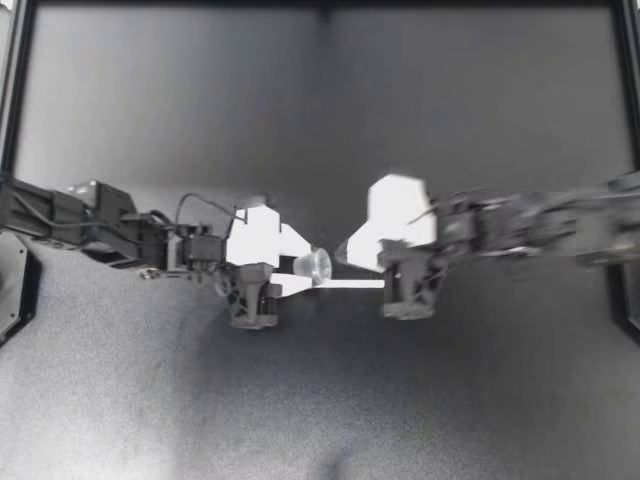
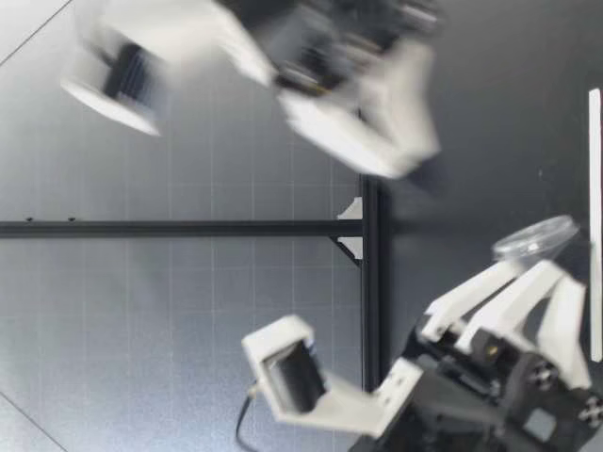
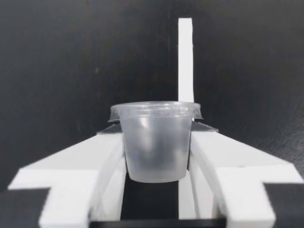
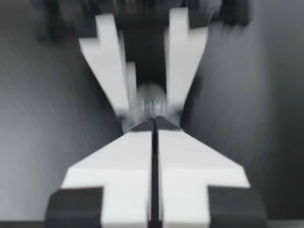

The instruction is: Pick up the plastic cup and open its lid.

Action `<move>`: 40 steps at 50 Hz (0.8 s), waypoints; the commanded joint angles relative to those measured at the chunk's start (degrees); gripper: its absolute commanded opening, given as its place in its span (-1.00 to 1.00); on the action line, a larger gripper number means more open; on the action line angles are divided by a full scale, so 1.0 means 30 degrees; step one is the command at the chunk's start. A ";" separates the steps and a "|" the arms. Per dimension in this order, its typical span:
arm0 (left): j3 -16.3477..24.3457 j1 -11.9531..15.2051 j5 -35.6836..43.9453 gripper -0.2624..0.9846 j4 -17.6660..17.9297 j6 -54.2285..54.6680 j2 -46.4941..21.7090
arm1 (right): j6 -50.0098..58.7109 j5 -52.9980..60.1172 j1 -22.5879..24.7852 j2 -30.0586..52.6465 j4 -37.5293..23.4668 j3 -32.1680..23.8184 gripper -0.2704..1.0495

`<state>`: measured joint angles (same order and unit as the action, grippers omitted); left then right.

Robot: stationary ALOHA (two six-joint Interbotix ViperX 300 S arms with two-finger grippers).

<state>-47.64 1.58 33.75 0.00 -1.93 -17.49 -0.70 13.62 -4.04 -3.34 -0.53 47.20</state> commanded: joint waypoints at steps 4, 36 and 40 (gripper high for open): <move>-0.0586 -0.0088 0.2549 -0.33 0.0029 0.0059 0.2139 | -0.0645 0.3428 0.0322 -0.3398 -0.0615 0.1055 -0.87; -0.1582 -0.0088 1.1807 -0.33 0.0029 0.5684 0.3691 | -0.9756 0.8145 0.0352 -0.4600 -0.1582 0.2813 -0.28; -0.1436 -0.0088 1.1924 -0.33 0.0029 0.5918 0.3721 | -1.0811 0.8145 0.0352 -0.4395 -0.1582 0.2813 -0.08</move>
<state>-53.00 1.32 68.55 0.18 15.56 -8.35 -31.29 37.62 -3.25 -16.52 -5.27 56.34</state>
